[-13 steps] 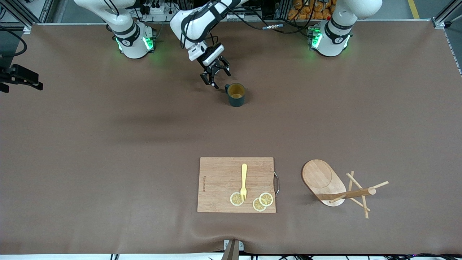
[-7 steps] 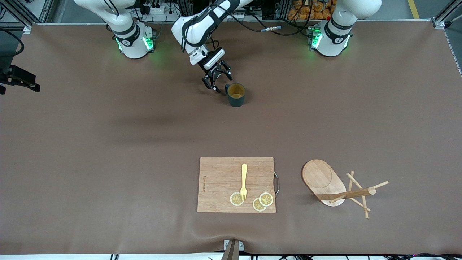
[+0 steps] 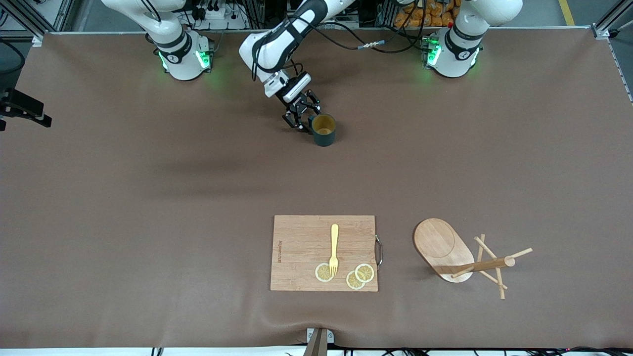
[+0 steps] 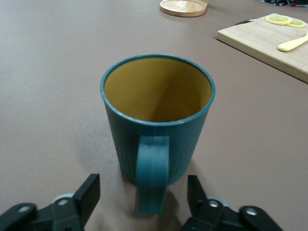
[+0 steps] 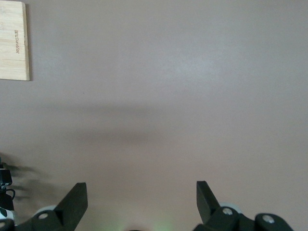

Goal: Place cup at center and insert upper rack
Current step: 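Lower the left gripper and grasp the teal mug's handle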

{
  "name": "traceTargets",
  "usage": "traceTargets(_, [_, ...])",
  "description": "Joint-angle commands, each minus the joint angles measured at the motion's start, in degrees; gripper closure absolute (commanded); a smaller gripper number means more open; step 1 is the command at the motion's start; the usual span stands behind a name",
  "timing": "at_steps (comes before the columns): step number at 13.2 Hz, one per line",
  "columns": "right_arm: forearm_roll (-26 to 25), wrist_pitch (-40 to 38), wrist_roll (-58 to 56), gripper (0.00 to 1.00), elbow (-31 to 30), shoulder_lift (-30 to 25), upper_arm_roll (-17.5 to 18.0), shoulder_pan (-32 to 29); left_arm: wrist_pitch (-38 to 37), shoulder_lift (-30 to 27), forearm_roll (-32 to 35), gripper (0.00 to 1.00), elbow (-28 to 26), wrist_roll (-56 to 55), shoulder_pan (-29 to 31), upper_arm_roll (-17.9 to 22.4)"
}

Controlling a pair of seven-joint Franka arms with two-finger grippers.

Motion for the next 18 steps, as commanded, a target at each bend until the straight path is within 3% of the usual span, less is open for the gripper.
traceTargets(1, [0.03,-1.71,-0.78,0.00,1.15,-0.31,0.59,-1.11,-1.34,1.37,1.17,0.27,2.14,-0.74,-1.06,1.37])
traceTargets(3, [0.12,-1.89,-0.69,0.00,1.15,-0.31,0.68,-0.85,-1.34,1.46,1.17,0.41,2.14,-0.83,-1.15,1.55])
traceTargets(4, [0.12,-1.89,-0.69,0.00,1.24,-0.22,0.76,-0.76,-1.34,1.54,1.17,0.56,2.14,-1.09,-1.15,1.55])
traceTargets(5, [0.12,-1.89,-0.69,0.00,1.24,-0.22,0.76,-0.85,-1.34,1.54,1.17,0.78,2.14,-2.31,-1.24,1.55])
traceTargets(7, [-0.06,-1.89,-0.86,0.00,1.41,-0.31,0.59,-1.02,-1.25,1.54,1.51,0.96,2.05,-3.20,-1.24,1.55])
traceTargets(8, [-0.06,-1.72,-0.86,0.00,2.02,-0.14,0.50,-1.20,-1.08,1.28,1.95,1.00,2.14,-3.20,-1.24,1.63])
traceTargets(12, [-0.15,-0.84,-0.95,0.00,2.82,-0.05,0.41,-1.46,-0.99,-0.21,1.96,1.00,2.14,-3.12,-1.24,2.34])
traceTargets(18, [0.03,1.70,-0.95,0.00,2.82,0.13,0.41,-1.38,-0.82,-7.85,1.87,1.00,2.14,-1.63,-0.89,3.83])
